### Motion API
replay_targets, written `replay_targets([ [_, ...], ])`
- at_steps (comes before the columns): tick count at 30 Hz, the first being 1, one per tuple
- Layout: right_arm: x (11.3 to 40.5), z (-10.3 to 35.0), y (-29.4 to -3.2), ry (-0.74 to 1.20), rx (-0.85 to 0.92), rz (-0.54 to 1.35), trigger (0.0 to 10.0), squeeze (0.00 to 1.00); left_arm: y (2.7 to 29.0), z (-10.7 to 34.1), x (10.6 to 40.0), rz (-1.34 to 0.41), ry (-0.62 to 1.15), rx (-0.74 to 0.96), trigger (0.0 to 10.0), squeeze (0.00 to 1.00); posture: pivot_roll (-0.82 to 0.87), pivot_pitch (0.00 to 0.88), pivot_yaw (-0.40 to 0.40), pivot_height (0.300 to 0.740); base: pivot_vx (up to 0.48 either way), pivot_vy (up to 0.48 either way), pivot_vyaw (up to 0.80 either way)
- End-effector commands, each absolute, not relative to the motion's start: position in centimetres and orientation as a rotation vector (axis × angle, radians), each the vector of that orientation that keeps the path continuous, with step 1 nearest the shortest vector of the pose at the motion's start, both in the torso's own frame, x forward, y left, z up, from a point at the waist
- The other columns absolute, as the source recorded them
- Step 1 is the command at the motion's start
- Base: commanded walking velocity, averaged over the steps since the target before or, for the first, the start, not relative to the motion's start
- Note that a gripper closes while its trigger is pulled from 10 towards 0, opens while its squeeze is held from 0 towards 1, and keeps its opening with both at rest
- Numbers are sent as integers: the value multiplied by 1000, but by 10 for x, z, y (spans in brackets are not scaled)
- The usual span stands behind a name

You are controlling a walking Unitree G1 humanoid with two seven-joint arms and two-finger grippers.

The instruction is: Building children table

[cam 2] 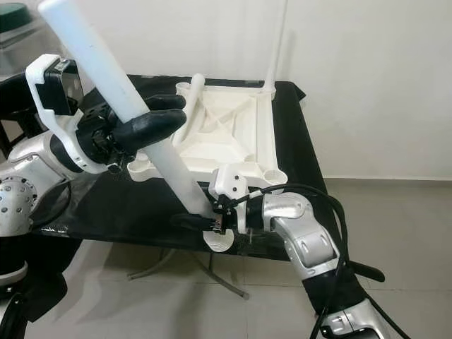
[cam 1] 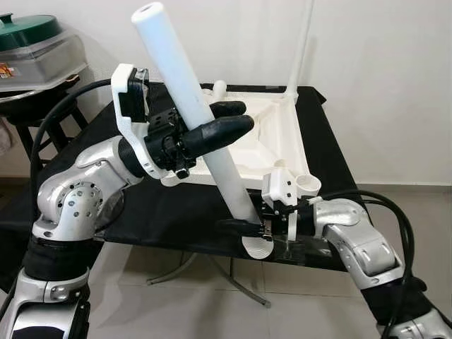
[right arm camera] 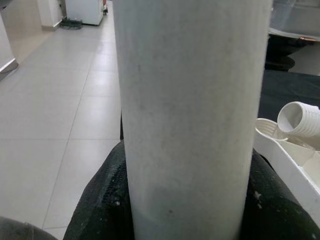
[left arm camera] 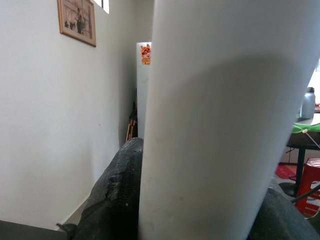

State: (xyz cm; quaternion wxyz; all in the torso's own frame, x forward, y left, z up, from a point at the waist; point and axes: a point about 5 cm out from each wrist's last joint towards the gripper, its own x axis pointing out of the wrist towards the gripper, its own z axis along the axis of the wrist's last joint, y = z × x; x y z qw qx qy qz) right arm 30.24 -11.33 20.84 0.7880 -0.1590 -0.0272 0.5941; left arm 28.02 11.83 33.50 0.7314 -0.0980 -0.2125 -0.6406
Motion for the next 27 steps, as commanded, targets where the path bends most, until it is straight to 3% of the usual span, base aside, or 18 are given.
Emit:
replay_targets([
  [1,308,207,-114,-43,-346,1236,10000,0,113,340,274,-1484,-473,-187,0,0,-19,71,9,740,0,0,0],
  [2,312,207,-112,-23,-320,1223,10000,1000,108,344,274,-1508,-482,-151,0,0,-18,70,7,740,0,0,0],
  [8,319,208,-104,-11,-402,1201,10000,1000,95,352,273,-1583,-486,-98,0,0,-18,67,9,740,0,0,0],
  [9,321,209,-101,-7,-417,1196,10000,337,91,353,272,-1601,-486,-86,0,0,-19,65,15,740,0,0,0],
  [10,321,209,-101,-7,-417,1196,10000,337,91,353,272,-1601,-486,-86,0,0,-19,65,15,740,0,0,0],
  [11,323,212,-96,-5,-426,1192,10000,0,89,354,272,-1616,-484,-82,0,0,-17,65,22,740,0,0,0],
  [22,326,212,-71,27,-422,1199,10000,0,79,356,272,-1649,-493,-76,0,0,-2,68,23,740,0,0,0],
  [23,329,210,-68,48,-417,1181,3176,0,78,357,272,-1652,-497,-76,0,0,0,69,23,740,0,0,0],
  [26,332,213,-64,9,-390,1159,2902,0,77,358,272,-1656,-501,-76,0,0,3,69,25,740,0,0,0],
  [27,331,219,-61,-42,-358,1174,4784,0,78,357,273,-1656,-500,-77,0,0,2,70,27,740,0,0,0],
])
